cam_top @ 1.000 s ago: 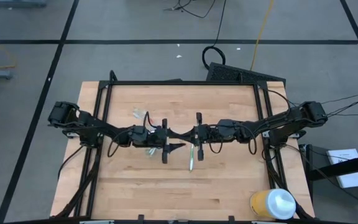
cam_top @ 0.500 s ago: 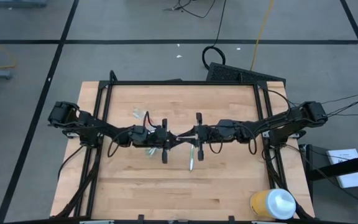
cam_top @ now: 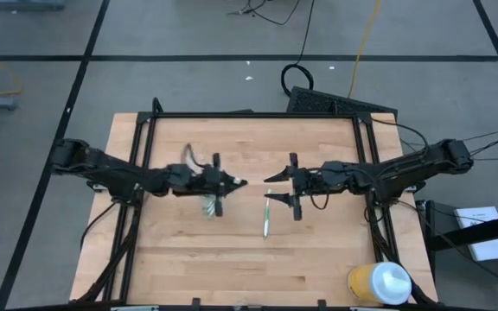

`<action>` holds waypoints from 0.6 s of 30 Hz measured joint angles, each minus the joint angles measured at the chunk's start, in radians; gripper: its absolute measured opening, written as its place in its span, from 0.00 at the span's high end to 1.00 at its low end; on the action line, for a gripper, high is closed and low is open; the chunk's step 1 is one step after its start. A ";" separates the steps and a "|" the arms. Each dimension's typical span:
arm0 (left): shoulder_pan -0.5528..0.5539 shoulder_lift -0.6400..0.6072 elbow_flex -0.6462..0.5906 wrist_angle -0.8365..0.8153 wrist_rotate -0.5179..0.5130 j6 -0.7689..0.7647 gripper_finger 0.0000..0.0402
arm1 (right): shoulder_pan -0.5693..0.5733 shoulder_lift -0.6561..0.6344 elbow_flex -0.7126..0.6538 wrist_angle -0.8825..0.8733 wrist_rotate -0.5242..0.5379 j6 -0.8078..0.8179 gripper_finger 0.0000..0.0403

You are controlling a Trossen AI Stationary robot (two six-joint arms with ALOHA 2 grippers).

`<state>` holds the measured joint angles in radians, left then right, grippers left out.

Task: Pick & Place toothbrushing station
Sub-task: Put the orange toothbrush in the transparent organizer

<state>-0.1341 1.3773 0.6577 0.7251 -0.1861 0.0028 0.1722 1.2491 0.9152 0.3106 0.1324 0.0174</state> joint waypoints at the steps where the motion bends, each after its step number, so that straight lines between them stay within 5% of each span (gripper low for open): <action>1: 0.000 -0.037 -0.013 -0.004 -0.004 0.015 0.99 | 0.000 -0.011 -0.021 0.006 0.000 0.004 0.53; 11: 0.001 -0.400 -0.168 -0.018 -0.170 0.149 0.99 | -0.003 -0.062 -0.203 0.225 0.106 -0.005 0.56; 18: 0.038 -0.467 -0.363 0.157 -0.237 0.156 0.99 | -0.019 -0.063 -0.253 0.342 0.104 -0.030 0.56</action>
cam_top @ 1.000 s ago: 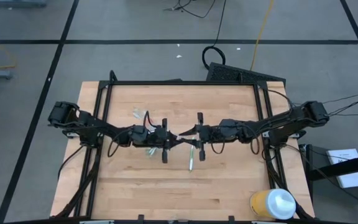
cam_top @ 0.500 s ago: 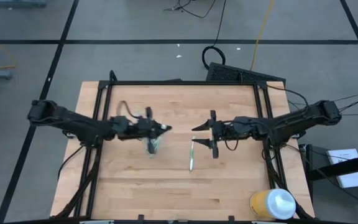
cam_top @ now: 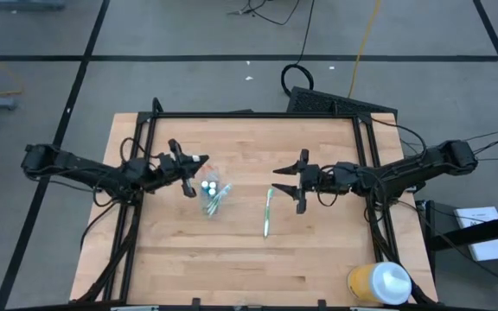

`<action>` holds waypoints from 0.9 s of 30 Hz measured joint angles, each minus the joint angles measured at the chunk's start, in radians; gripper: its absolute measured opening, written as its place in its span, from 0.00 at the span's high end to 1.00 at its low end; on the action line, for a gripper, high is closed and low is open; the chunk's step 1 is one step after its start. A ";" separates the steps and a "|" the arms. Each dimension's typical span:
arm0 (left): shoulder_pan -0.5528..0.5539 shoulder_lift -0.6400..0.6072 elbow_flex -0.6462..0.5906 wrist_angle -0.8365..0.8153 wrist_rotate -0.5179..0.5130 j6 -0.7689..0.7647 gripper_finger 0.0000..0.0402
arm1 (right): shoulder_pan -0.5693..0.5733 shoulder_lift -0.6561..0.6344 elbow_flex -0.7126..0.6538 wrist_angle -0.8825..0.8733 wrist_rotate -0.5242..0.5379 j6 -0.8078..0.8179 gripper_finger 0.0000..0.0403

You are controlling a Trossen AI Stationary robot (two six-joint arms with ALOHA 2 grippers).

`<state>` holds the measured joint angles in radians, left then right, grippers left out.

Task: Pick & Place toothbrushing station
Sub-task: Put the orange toothbrush in the transparent organizer

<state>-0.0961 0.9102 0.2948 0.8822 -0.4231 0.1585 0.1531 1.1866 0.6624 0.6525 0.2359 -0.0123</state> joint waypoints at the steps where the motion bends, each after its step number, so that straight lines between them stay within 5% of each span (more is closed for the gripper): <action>1: 0.007 0.002 -0.034 0.053 0.002 0.010 0.99 | -0.003 0.000 -0.002 0.005 0.000 0.000 0.56; 8: 0.042 0.046 -0.222 0.363 0.035 0.070 0.99 | -0.010 0.001 -0.007 0.012 -0.001 0.000 0.58; 27: 0.105 0.289 -0.243 0.484 0.065 -0.040 0.99 | -0.010 0.001 -0.007 0.013 -0.002 -0.002 0.58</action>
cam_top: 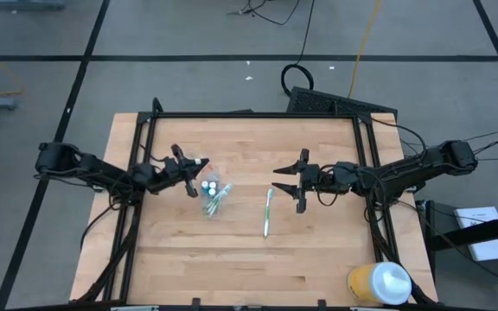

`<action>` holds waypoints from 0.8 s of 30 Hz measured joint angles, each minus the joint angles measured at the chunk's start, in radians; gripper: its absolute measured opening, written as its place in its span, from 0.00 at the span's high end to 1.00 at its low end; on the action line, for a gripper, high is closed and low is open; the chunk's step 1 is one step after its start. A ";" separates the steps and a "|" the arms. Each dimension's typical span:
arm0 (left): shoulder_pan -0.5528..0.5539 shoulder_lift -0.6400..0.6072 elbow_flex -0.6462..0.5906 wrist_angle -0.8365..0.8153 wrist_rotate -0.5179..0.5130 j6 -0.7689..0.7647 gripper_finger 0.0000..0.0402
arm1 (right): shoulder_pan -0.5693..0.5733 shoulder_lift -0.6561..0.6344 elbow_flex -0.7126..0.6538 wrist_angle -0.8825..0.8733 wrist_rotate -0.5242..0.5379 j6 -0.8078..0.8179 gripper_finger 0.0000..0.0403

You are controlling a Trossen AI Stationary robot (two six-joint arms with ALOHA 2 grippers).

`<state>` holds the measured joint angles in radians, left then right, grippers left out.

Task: Pick & Place toothbrushing station
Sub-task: Put the orange toothbrush in the transparent organizer

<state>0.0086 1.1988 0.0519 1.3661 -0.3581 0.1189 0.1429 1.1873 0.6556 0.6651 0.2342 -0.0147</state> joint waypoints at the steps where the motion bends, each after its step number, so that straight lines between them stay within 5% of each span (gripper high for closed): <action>1: 0.000 0.014 0.003 0.001 0.000 -0.002 0.99 | 0.000 0.000 0.000 0.000 0.000 0.000 0.58; 24: 0.004 0.204 0.026 -0.002 -0.021 -0.077 0.99 | 0.000 0.000 0.000 -0.003 0.000 0.000 0.58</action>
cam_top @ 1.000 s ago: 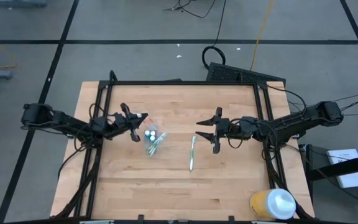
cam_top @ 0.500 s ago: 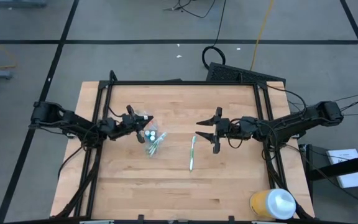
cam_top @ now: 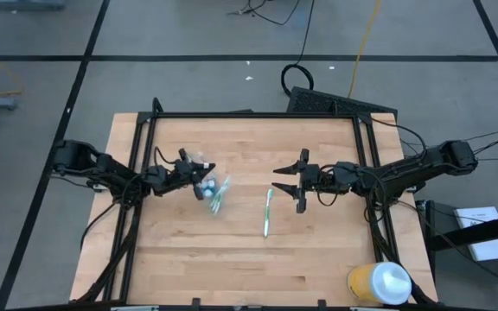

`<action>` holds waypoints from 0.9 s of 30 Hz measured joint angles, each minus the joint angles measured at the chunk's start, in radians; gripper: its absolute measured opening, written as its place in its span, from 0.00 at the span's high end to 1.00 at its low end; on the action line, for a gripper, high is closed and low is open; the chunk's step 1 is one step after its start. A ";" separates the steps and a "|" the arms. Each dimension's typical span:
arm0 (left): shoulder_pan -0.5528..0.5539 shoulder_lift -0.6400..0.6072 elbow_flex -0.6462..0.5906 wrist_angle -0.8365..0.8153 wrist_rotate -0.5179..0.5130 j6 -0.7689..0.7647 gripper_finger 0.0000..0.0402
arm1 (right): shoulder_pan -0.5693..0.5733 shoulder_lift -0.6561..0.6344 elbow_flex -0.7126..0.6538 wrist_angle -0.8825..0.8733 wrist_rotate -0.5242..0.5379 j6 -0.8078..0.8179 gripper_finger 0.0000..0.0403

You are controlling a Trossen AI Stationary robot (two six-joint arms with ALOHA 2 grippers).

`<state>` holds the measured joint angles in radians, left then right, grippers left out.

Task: Pick & Place toothbrushing station
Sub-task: Put the orange toothbrush in the transparent organizer

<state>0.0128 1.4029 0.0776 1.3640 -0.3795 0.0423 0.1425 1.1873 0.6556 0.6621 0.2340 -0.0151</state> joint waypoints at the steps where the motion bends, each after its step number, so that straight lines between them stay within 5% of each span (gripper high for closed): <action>1: 0.000 0.000 0.000 0.000 -0.004 -0.001 0.98 | 0.000 0.000 0.000 0.000 0.000 0.000 0.58; 27: 0.016 0.000 0.000 -0.066 -0.015 -0.026 0.96 | 0.000 0.000 0.001 0.000 0.000 0.000 0.58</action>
<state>0.0288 1.4033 0.0772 1.2975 -0.3943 0.0162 0.1425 1.1873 0.6563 0.6621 0.2337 -0.0154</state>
